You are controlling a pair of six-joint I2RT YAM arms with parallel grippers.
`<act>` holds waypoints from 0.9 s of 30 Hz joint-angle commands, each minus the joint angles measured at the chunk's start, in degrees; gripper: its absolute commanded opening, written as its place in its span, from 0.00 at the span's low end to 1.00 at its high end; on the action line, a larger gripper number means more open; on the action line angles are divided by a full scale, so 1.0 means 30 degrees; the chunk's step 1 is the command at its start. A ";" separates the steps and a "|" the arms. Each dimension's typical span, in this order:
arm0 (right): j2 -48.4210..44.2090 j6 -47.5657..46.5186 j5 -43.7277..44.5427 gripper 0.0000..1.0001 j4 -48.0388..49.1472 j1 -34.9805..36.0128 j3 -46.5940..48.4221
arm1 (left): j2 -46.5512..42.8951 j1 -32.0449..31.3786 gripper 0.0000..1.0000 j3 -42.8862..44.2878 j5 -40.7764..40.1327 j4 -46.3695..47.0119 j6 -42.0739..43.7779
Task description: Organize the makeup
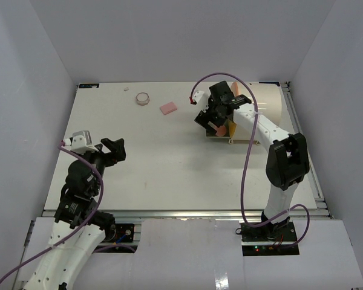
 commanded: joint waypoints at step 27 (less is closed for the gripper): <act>-1.3039 0.3528 -1.9779 0.94 0.6433 -0.6113 -1.0284 | 3.5419 0.0072 0.98 2.4386 0.4868 -0.0797 0.1708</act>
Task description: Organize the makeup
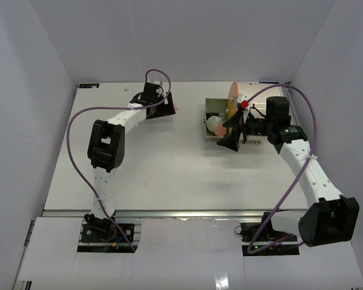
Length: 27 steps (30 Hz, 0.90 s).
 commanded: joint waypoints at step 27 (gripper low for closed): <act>-0.0041 0.0268 -0.1826 0.93 0.1453 -0.0391 -0.0718 | 0.4272 0.0882 0.97 0.5695 0.6452 0.0864 1.7739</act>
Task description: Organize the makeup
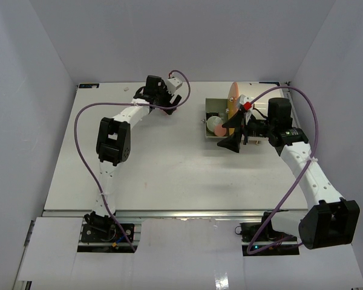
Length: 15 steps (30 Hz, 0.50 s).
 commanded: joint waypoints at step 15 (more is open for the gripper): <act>0.0624 -0.0025 -0.0684 0.93 0.0593 -0.0580 -0.0169 | 0.2020 0.1111 0.90 0.1231 0.4350 -0.0587 0.1397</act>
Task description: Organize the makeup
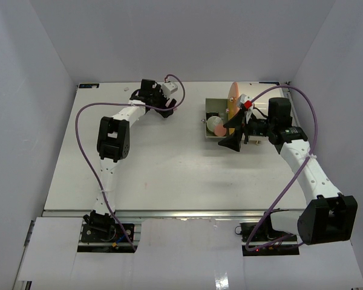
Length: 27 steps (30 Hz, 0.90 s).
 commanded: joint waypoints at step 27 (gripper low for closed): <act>-0.1142 0.0684 -0.1234 0.93 0.1241 -0.1583 -0.0729 | -0.8971 -0.2415 0.09 -0.8810 0.2725 0.7674 -1.4264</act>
